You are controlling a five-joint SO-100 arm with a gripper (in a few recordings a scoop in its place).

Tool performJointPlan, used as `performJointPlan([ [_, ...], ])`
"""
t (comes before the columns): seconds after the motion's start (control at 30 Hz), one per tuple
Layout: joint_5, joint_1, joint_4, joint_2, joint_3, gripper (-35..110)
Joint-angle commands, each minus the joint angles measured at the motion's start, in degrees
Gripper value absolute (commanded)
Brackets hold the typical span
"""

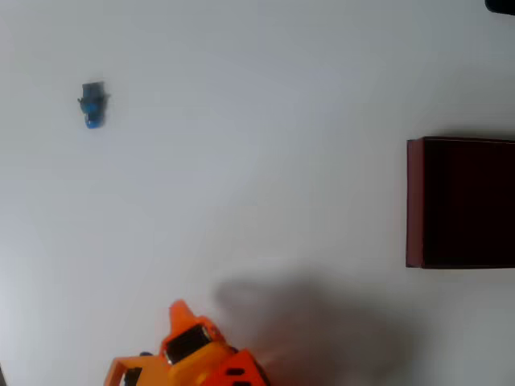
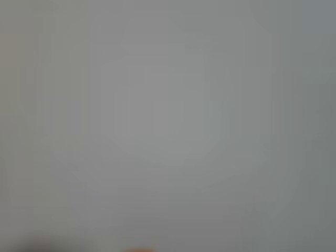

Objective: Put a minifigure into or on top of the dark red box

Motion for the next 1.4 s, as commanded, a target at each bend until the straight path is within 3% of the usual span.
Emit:
performJointPlan([
  [0.0,3.3,0.2,-4.1,0.3,1.3,0],
  [0.07,15.1,0.2,-9.6,0.4,1.0,0],
  [0.27,50.7,4.7,-4.7,-1.1,-4.7,1],
  [0.57,76.1,6.9,-4.3,-11.0,-13.3,10],
  [0.87,99.2,0.0,-12.1,-59.2,-36.5,15],
  [1.03,114.8,-5.4,-13.3,-74.1,-46.0,15],
  [1.23,115.0,-4.4,-15.9,-88.7,-58.7,16],
  [1.37,110.1,-1.8,-16.3,-95.8,-65.3,17],
])
